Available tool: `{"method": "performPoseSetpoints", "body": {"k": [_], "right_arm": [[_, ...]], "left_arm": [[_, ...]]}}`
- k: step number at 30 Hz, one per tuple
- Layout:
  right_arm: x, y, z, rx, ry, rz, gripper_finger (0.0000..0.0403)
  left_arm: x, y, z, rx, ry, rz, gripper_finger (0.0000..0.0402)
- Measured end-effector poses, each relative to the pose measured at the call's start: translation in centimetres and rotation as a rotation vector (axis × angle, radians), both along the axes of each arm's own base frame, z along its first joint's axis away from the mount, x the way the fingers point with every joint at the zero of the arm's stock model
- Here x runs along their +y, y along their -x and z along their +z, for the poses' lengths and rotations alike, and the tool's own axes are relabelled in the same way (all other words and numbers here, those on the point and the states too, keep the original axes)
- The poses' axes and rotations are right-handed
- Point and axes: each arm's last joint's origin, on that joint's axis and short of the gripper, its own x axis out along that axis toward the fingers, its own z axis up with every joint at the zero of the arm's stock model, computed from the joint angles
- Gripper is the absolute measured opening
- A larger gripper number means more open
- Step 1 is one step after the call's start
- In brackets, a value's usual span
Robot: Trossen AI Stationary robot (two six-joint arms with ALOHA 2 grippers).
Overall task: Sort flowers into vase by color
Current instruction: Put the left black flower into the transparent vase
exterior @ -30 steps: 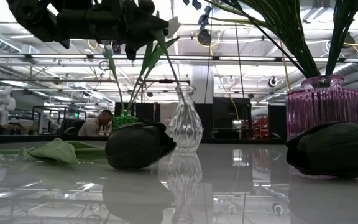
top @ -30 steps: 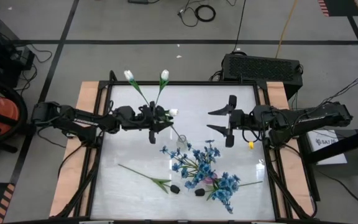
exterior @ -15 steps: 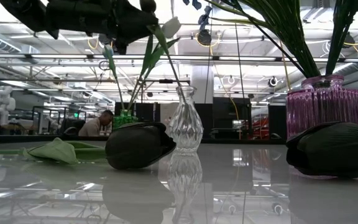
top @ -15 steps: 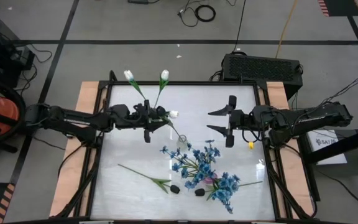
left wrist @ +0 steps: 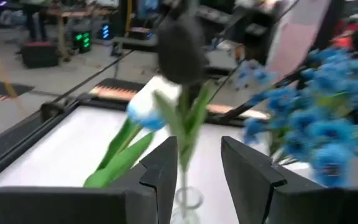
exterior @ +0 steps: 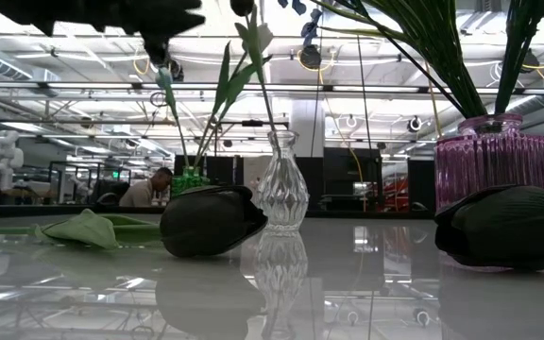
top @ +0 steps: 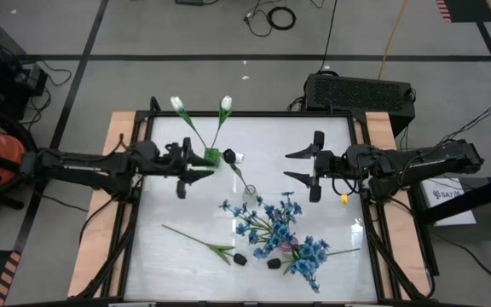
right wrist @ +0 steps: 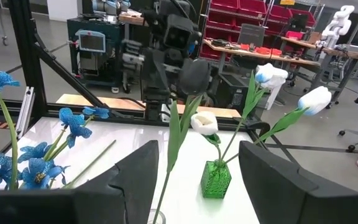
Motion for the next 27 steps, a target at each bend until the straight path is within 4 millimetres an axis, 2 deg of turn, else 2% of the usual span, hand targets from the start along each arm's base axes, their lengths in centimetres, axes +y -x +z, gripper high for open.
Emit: {"method": "performPoseSetpoints", "body": {"k": [5,9,12,20,23,27], "right_arm": [[0.0,0.0,0.0,0.003,-0.001,0.001,0.0215],[0.0,0.0,-0.2,0.016,-0.003,0.0,0.0215],[0.0,0.0,-0.3,0.032,-0.017,-0.002,0.0215],[0.0,0.1,-0.4,0.038,-0.039,-0.004,0.0215],[0.0,0.1,-0.4,0.036,-0.049,-0.006,0.0215],[0.0,0.1,-0.4,0.034,-0.064,-0.008,0.0215]], "left_arm": [[-1.7,1.6,0.6,0.006,-0.005,-0.111,0.0132],[-3.9,2.2,0.2,0.06,-0.001,-0.236,0.0132],[-6.5,2.2,-1.0,0.165,-0.002,-0.307,0.0132],[-12.9,1.8,-5.4,0.401,-0.037,-0.341,0.0132],[-14.9,1.9,-7.4,0.48,-0.084,-0.329,0.0132],[-16.5,1.5,-9.8,0.537,-0.139,-0.282,0.0132]]}}
